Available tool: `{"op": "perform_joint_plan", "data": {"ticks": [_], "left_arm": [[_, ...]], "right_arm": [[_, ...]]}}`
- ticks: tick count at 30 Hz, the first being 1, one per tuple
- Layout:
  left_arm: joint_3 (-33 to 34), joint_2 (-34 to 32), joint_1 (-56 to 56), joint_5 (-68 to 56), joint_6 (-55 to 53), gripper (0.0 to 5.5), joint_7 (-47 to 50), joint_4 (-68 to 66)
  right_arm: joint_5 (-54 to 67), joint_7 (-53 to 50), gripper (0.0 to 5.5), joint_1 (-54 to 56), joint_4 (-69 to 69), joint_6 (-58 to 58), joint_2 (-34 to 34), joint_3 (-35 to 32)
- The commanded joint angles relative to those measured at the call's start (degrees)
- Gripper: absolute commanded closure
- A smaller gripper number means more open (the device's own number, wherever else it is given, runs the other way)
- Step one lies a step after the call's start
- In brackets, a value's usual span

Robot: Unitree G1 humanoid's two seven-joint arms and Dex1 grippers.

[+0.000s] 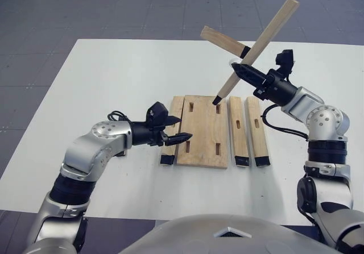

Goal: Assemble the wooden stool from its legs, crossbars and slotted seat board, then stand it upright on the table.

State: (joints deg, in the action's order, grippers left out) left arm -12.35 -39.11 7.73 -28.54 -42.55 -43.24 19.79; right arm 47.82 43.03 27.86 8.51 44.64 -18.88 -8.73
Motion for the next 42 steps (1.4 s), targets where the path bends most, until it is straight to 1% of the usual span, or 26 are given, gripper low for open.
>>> {"op": "perform_joint_plan", "data": {"ticks": [1,9,14,17,21,26,33,38,42], "left_arm": [[-2.73,-1.81,-0.52,4.87,2.74,1.73,-0.66,1.67],[-6.21,-4.67,-0.82,11.49,5.22,1.73,-3.26,2.97],[-11.05,-6.74,-1.07,16.5,6.0,1.73,-5.21,3.34],[-12.24,-7.89,0.01,19.45,7.04,1.73,-5.99,1.71],[-12.17,-8.2,1.71,22.77,8.14,1.73,-5.21,-1.01],[-11.42,-8.83,0.9,23.37,9.27,1.73,-6.52,-1.49],[-11.07,-12.56,0.91,24.53,13.33,1.73,-10.71,-2.93],[-10.96,-13.32,3.66,26.98,18.94,1.73,-13.58,-9.86],[-10.79,-13.35,6.18,28.19,22.88,1.73,-15.63,-15.19]], "right_arm": [[-2.45,1.03,3.46,-0.3,-1.24,-1.86,-0.64,0.9],[-3.68,1.8,3.46,-1.12,-2.28,-1.53,-0.26,1.15],[-5.63,2.3,3.46,-1.51,-2.71,-3.08,-0.26,2.13],[-6.42,2.75,3.46,-1.43,-3.06,-3.41,-0.49,2.57],[-7.14,3.64,3.46,-2.48,-4.61,-3.52,-0.91,3.41],[-8.58,4.41,3.46,-3.38,-5.29,-4.25,-1.35,4.09],[-14.42,9.91,3.46,-3.67,-5.15,-13.6,-2.48,7.98],[-16.83,14.45,3.46,-2.54,-3.11,-17.71,-1.94,11.1],[-19.63,17.23,3.46,-1.29,2.5,-21.36,-1.79,12.79]]}}
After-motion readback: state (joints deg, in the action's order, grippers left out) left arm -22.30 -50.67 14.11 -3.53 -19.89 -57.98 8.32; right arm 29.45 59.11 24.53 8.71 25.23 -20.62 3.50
